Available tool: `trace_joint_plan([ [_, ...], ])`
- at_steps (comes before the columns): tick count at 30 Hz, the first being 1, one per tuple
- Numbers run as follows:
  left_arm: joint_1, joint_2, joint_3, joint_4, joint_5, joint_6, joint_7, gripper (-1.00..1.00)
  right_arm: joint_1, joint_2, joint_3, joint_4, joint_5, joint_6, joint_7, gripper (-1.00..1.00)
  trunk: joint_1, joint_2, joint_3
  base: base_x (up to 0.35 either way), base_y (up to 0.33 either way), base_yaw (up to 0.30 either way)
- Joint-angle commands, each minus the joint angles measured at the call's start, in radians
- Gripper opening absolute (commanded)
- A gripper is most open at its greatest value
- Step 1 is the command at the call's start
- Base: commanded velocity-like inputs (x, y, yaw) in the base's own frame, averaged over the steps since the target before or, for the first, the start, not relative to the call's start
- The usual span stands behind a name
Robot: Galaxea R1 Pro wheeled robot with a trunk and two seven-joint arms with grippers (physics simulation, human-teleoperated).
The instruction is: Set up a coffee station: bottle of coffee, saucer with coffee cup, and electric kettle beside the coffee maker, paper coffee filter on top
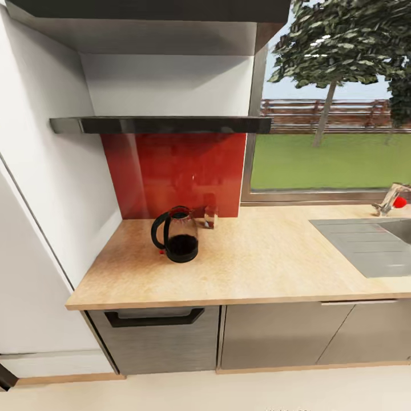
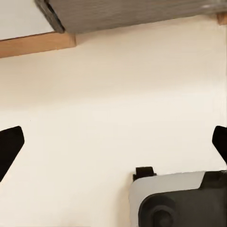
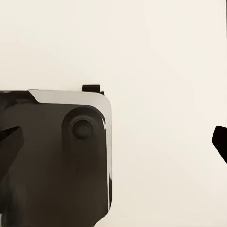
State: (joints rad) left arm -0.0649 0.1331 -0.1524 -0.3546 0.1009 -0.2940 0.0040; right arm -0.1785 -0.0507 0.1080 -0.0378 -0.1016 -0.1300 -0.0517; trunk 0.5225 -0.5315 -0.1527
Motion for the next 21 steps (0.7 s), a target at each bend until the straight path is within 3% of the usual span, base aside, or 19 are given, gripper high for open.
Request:
trace_joint_plan([
  [1,-0.001,0.020,-0.006,-0.030,0.004,-0.003,-0.054,1.00,-0.001,0.000,0.009,0.001,-0.010,-0.003,-0.002,1.00,0.000,-0.001,-0.001,0.000,0.000,-0.234],
  [7,-0.008,0.128,0.020,-0.206,0.013,0.005,-0.405,1.00,-0.001,0.001,0.010,0.001,-0.010,-0.003,-0.002,1.00,0.000,-0.001,0.005,0.000,0.000,-0.234],
  [10,-0.034,0.150,0.090,-0.269,0.024,0.014,-0.561,1.00,-0.001,0.001,0.010,0.001,-0.010,-0.003,-0.002,1.00,0.000,-0.001,0.008,0.000,0.000,-0.234],
  [12,-0.075,0.158,0.169,-0.290,0.028,0.022,-0.680,1.00,-0.001,0.002,0.010,0.001,-0.010,-0.003,-0.002,1.00,0.000,-0.001,0.010,0.000,0.000,-0.234],
  [13,-0.151,0.167,0.275,-0.300,0.026,0.115,-0.863,1.00,-0.001,0.003,0.010,0.001,-0.010,-0.003,-0.002,1.00,0.000,-0.001,0.011,0.000,0.000,-0.234],
  [16,-0.198,0.187,0.308,-0.305,0.029,0.195,-0.937,1.00,-0.001,0.003,0.010,0.001,-0.010,-0.004,-0.002,1.00,0.000,-0.001,0.014,0.000,0.000,-0.234],
  [18,-0.258,0.203,0.315,-0.315,0.030,0.256,-0.978,1.00,-0.001,0.003,0.010,0.000,-0.010,-0.005,-0.002,1.00,0.000,-0.001,0.016,0.000,0.000,-0.234],
  [21,-0.363,0.211,0.319,-0.358,0.027,0.445,-1.066,1.00,-0.001,0.003,0.010,0.000,-0.010,-0.004,-0.002,1.00,0.000,-0.001,0.019,0.000,0.000,-0.234],
])
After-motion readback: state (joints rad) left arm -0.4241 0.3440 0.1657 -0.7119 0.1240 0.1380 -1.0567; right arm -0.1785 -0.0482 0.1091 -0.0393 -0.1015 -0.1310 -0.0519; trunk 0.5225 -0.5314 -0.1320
